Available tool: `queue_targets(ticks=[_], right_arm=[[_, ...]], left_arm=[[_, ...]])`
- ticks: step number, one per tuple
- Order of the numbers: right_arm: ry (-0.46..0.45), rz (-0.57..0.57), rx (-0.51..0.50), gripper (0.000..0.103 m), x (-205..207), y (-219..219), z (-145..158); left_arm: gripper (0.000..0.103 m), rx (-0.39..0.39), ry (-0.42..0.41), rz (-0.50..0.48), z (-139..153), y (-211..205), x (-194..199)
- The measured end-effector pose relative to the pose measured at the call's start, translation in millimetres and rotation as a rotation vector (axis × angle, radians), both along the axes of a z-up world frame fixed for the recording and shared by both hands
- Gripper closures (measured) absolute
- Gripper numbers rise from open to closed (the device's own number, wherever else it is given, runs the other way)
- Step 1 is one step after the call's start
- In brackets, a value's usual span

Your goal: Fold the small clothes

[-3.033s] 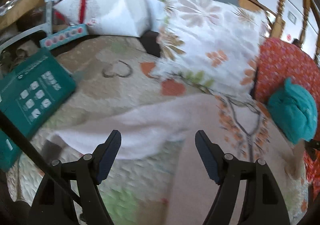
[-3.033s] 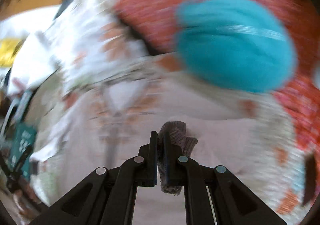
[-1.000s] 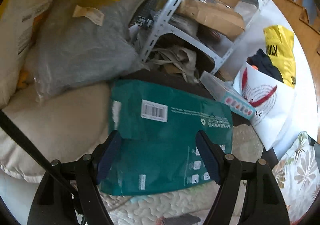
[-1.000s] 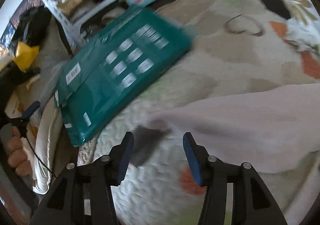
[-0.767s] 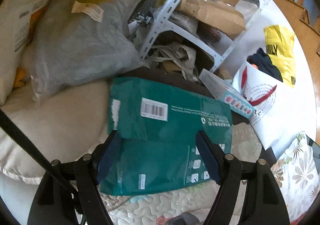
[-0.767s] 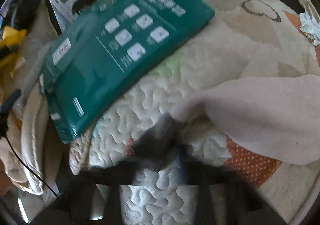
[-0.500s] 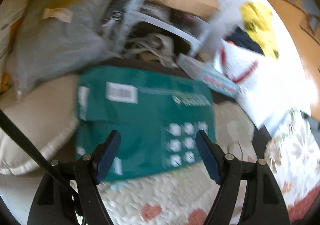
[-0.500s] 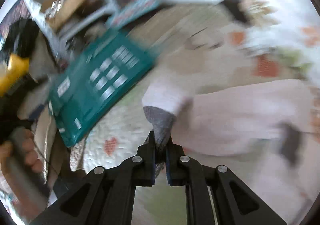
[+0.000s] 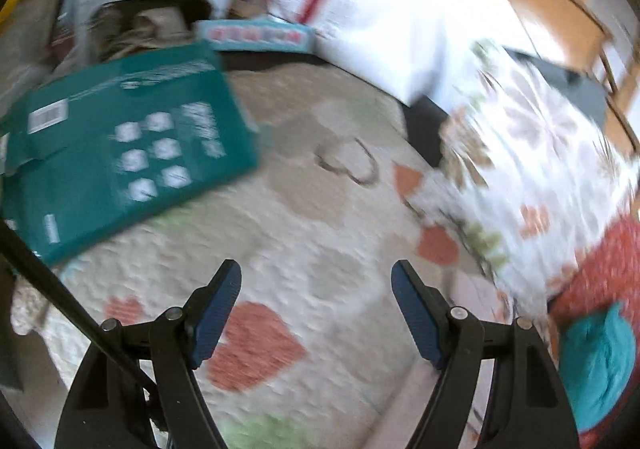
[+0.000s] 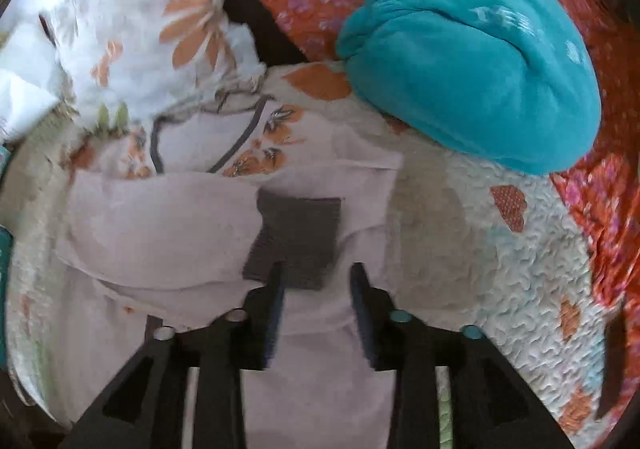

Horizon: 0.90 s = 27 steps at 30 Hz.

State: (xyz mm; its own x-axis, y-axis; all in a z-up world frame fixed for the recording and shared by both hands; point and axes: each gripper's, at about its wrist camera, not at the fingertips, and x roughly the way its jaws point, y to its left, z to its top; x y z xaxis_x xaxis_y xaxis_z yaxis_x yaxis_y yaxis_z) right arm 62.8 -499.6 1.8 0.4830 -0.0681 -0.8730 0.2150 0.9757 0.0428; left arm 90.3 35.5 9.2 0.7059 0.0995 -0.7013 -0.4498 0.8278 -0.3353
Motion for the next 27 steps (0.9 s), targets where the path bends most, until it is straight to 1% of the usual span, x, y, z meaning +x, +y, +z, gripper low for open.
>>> queue_targets(ticks=[1, 4, 5, 9, 10, 11, 13, 14, 16, 19, 20, 21, 22, 23, 24, 27], right_arm=[[-0.012, 0.011, 0.001, 0.052, -1.2, -1.4, 1.7], [-0.034, 0.077, -0.010, 0.051, 0.4, 3.8, -4.7], [-0.035, 0.096, -0.014, 0.049, 3.1, 3.0, -7.6], [-0.016, 0.129, -0.022, 0.048, 28.9, 7.4, -38.0], [-0.008, 0.149, -0.002, 0.053, 35.2, 9.3, -46.2], [-0.004, 0.165, 0.018, 0.060, 39.1, 11.6, -52.1], [0.008, 0.183, 0.033, 0.060, 49.1, 14.1, -62.7], [0.016, 0.177, 0.025, 0.060, 53.2, 14.1, -67.0], [0.045, 0.133, -0.004, 0.062, 64.3, 6.7, -77.3], [0.017, 0.065, 0.033, 0.065, 76.9, -21.8, -79.4], [0.008, 0.038, 0.023, 0.065, 79.6, -30.2, -78.3], [-0.002, -0.001, 0.000, 0.063, 82.2, -41.0, -77.8], [-0.009, -0.027, -0.012, 0.058, 83.8, -49.1, -78.9], [-0.014, -0.050, -0.010, 0.048, 85.7, -58.2, -80.2], [-0.018, -0.070, 0.003, 0.045, 86.4, -66.8, -81.7], [-0.047, -0.112, 0.055, 0.045, 77.7, -85.7, -78.7]], left_arm=[[0.026, 0.009, 0.009, -0.030, -1.7, -12.5, 5.6], [0.026, 0.050, 0.029, -0.105, -6.0, -48.7, 19.2], [0.026, 0.062, 0.035, -0.130, -7.7, -60.4, 23.1], [0.026, 0.113, 0.057, -0.226, -14.9, -100.9, 34.7], [0.026, 0.125, 0.059, -0.241, -17.1, -109.6, 36.8], [0.026, 0.134, 0.063, -0.260, -20.0, -118.2, 40.1], [0.026, 0.143, 0.088, -0.303, -28.3, -134.1, 48.7], [0.026, 0.148, 0.111, -0.326, -35.1, -143.0, 54.5], [0.026, 0.158, 0.134, -0.337, -43.6, -150.2, 59.6], [0.026, 0.173, 0.168, -0.363, -57.5, -165.9, 68.5], [0.026, 0.180, 0.180, -0.378, -62.1, -171.5, 71.0], [0.026, 0.185, 0.188, -0.388, -65.5, -174.9, 73.1], [0.026, 0.193, 0.197, -0.398, -69.7, -178.5, 74.7], [0.026, 0.212, 0.207, -0.405, -74.1, -182.6, 76.6], [0.026, 0.228, 0.214, -0.407, -76.8, -185.8, 77.7], [0.026, 0.260, 0.238, -0.424, -85.5, -194.1, 80.1]])
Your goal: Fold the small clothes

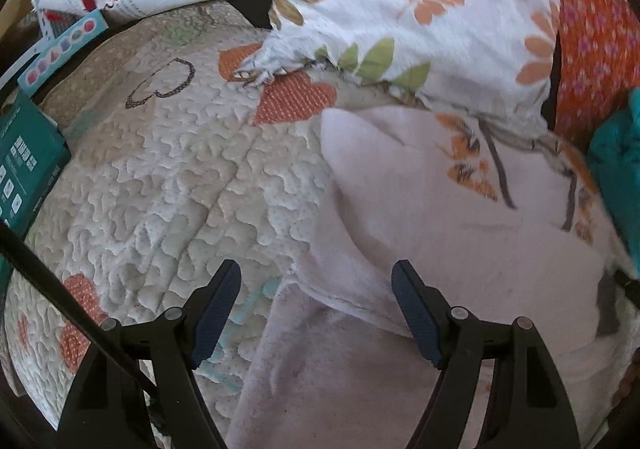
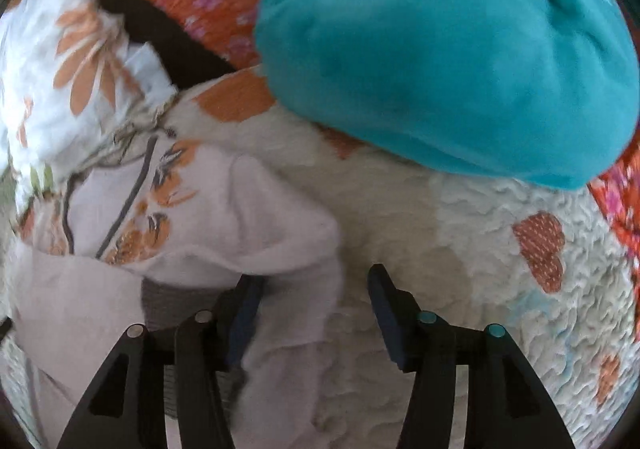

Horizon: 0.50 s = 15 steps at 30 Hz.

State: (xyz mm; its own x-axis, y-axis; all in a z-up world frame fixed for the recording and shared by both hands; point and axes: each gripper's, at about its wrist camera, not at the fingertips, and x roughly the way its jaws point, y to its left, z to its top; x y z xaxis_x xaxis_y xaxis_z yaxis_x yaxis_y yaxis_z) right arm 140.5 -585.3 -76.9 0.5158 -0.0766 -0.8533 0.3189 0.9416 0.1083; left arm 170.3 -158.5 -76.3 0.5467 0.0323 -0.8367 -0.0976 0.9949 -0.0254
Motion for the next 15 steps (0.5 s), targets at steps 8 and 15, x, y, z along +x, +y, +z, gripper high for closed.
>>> queue_targets(ticks=[8, 15], right_arm=[[-0.131, 0.024, 0.004, 0.043, -60.3, 10.6, 30.1], [-0.133, 0.046, -0.032, 0.042, -94.6, 27.0, 26.5]], left_arm=[[0.026, 0.075, 0.006, -0.057, -9.5, -18.4, -4.5], [0.026, 0.088, 0.005, -0.076, -9.1, -22.4, -9.8]])
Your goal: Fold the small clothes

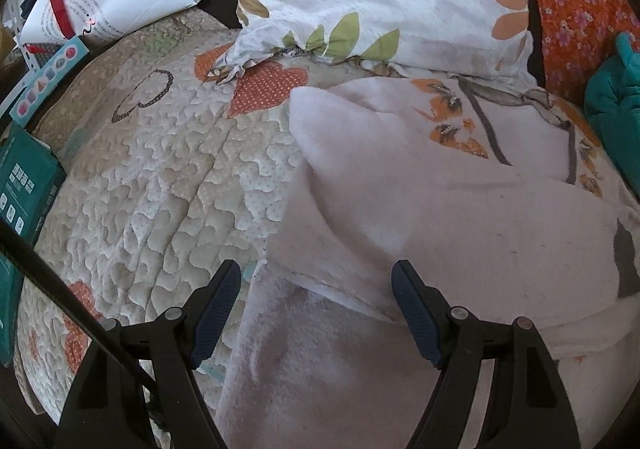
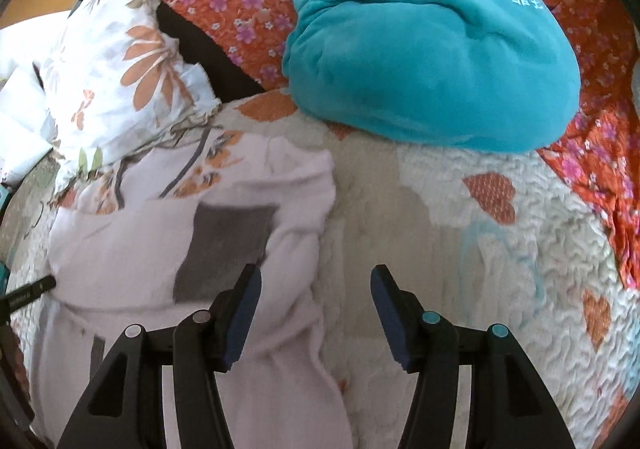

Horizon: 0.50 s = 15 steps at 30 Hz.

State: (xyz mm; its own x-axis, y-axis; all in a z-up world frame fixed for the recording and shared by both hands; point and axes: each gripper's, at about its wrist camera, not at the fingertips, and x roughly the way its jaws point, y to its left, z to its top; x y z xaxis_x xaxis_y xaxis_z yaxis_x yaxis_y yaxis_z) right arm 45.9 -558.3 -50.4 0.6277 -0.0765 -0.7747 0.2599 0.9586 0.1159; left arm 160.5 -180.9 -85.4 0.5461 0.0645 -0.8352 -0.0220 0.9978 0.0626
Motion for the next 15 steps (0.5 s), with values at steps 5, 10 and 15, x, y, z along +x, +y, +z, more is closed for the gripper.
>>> queue_targets(ticks=[5, 10, 15], right_arm=[[0.018, -0.034, -0.023, 0.041, -34.8, 4.9, -4.3], [0.048, -0.072, 0.018, 0.040, -70.5, 18.8, -10.2], [0.071, -0.051, -0.010, 0.040, -95.2, 45.7, -3.9]], left_arm=[[0.026, -0.033, -0.075, 0.013, 22.2, 6.9, -14.6], [0.026, -0.078, -0.150, 0.042, 42.7, 22.7, -33.0], [0.026, -0.064, -0.185, 0.024, 53.8, 34.4, -53.4]])
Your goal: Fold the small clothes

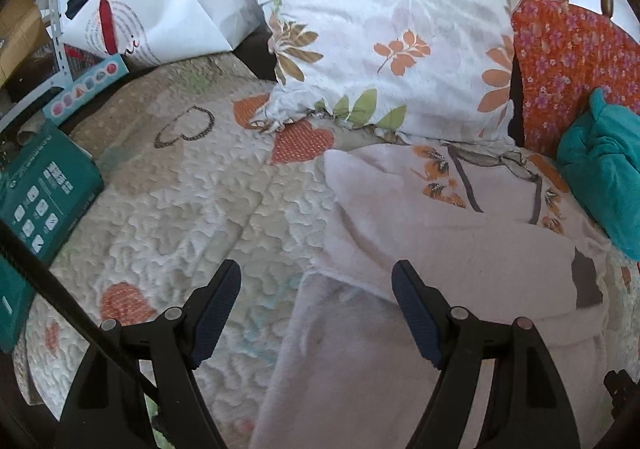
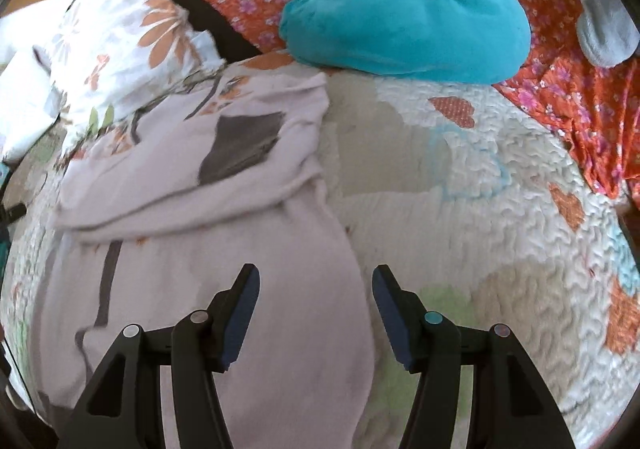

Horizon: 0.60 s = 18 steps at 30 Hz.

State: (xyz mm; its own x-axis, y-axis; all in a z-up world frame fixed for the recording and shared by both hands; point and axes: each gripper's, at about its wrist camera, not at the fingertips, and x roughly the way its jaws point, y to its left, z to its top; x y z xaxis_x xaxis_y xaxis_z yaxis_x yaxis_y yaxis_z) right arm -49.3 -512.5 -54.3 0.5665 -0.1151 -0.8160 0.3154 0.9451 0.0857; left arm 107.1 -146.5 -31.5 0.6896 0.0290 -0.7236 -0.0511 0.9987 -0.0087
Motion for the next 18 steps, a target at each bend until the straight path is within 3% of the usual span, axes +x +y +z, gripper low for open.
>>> queue_targets(ticks=[3, 10, 18], right_arm=[[0.007, 0.009, -0.019, 0.040, -8.4, 15.0, 6.8], [0.009, 0.049, -0.032, 0.039, -22.5, 51.9, 23.2], [-0.010, 0.131, -0.047, 0.034, -41.9, 85.0, 35.1]], left_arm=[[0.026, 0.017, -0.010, -0.010, 1.0, 8.9, -12.1], [0.026, -0.025, 0.029, -0.018, -5.2, 34.6, -37.8], [0.026, -0.041, -0.055, 0.037, 4.4, 59.8, -95.2]])
